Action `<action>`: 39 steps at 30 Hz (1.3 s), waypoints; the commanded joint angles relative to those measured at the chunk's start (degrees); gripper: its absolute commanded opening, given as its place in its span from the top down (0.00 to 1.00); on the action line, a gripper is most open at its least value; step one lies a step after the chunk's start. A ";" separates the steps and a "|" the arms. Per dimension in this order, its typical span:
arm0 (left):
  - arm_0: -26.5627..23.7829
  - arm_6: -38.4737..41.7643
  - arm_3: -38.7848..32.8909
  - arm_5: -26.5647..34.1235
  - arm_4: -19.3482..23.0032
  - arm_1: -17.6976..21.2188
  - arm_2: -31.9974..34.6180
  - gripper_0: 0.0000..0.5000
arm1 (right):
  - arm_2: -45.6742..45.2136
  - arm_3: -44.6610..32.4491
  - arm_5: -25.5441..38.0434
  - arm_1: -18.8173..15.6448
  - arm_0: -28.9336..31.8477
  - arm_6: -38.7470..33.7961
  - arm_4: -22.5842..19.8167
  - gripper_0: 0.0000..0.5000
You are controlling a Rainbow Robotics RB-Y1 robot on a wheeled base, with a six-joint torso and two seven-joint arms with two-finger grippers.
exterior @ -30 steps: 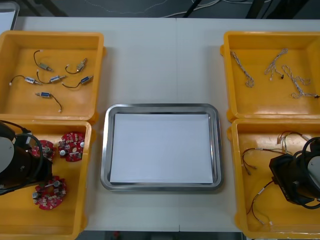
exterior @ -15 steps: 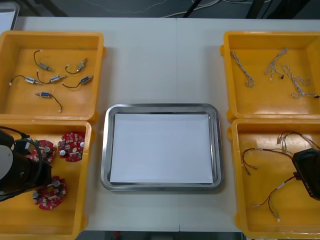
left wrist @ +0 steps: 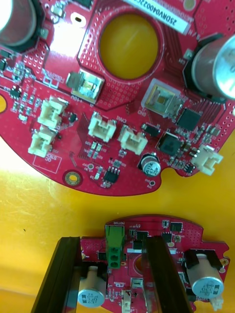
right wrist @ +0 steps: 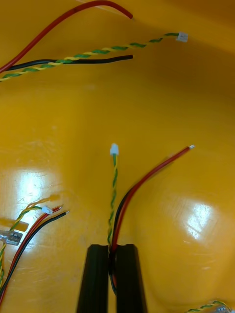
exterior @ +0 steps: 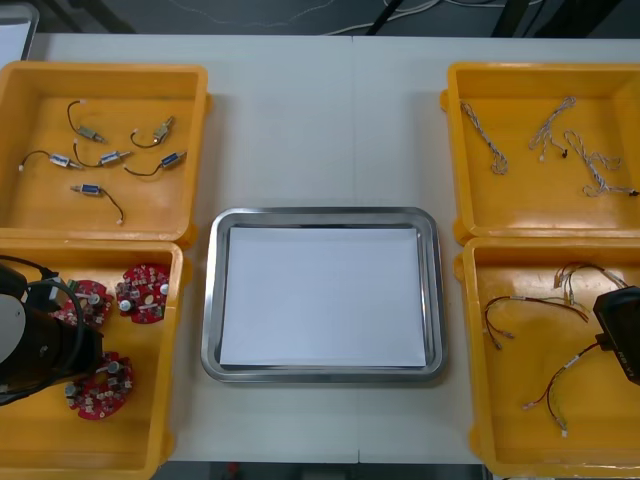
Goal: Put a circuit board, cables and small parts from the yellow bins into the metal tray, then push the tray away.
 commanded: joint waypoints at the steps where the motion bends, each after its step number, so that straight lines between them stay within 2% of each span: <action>1: 1.59 -7.39 -0.42 -0.73 -0.65 -0.62 -0.97 0.30 | -1.63 -0.45 0.89 -2.53 -0.83 3.94 -0.41 0.38; 2: 1.59 -7.39 -0.42 -0.73 -0.65 -0.62 -1.05 0.32 | -1.63 -0.45 0.98 -2.62 -0.83 4.03 -0.50 0.26; 3: 1.59 -7.39 -0.42 -0.73 -0.65 -0.62 -1.14 0.32 | -1.63 -0.71 1.16 -2.80 -0.83 4.73 -0.41 0.08; 5: 1.59 -7.39 -0.42 -0.73 -0.65 -0.62 -1.23 0.33 | -1.72 -1.24 1.77 -2.88 -0.83 5.61 0.03 0.01; 7: 1.67 -7.39 -0.33 -0.73 -0.65 -0.62 -1.23 0.35 | -1.98 -1.68 2.48 -2.88 -0.83 7.72 0.38 0.00; 8: 1.59 -7.39 -0.07 -0.64 -0.65 -0.62 -1.23 0.46 | -2.86 -2.12 3.71 -2.62 -0.92 10.09 0.30 0.00; 12: 1.85 -7.39 0.02 -0.55 -0.74 -0.62 -1.32 0.71 | -4.44 -3.52 6.17 -1.04 -0.92 14.05 -0.14 0.00; 15: 1.85 -7.39 0.02 -0.64 -1.00 -0.62 -1.32 0.75 | -4.88 -4.76 7.40 0.28 -0.92 14.23 -0.23 0.00; 17: 2.03 -7.48 0.11 -0.64 -1.17 -0.62 -1.23 0.97 | -4.88 -5.55 7.93 1.25 -0.92 14.23 -0.32 0.00; 18: 2.03 -7.57 0.11 -0.64 -1.17 -0.62 -1.23 1.00 | -4.79 -5.90 8.01 1.77 -0.92 14.31 -0.32 0.00; 27: 1.24 -7.04 -1.92 1.64 -0.74 -0.35 0.27 1.00 | -0.66 -7.30 6.78 4.32 -0.92 15.72 2.67 0.00; 32: -0.26 -6.60 -4.11 2.26 4.80 1.32 3.25 1.00 | 1.01 -7.22 4.85 6.08 -0.83 16.42 4.16 0.00; 39: -2.81 -6.51 -7.54 3.31 6.03 4.22 4.92 1.00 | 1.01 -7.04 4.76 7.84 -0.66 17.65 3.90 0.00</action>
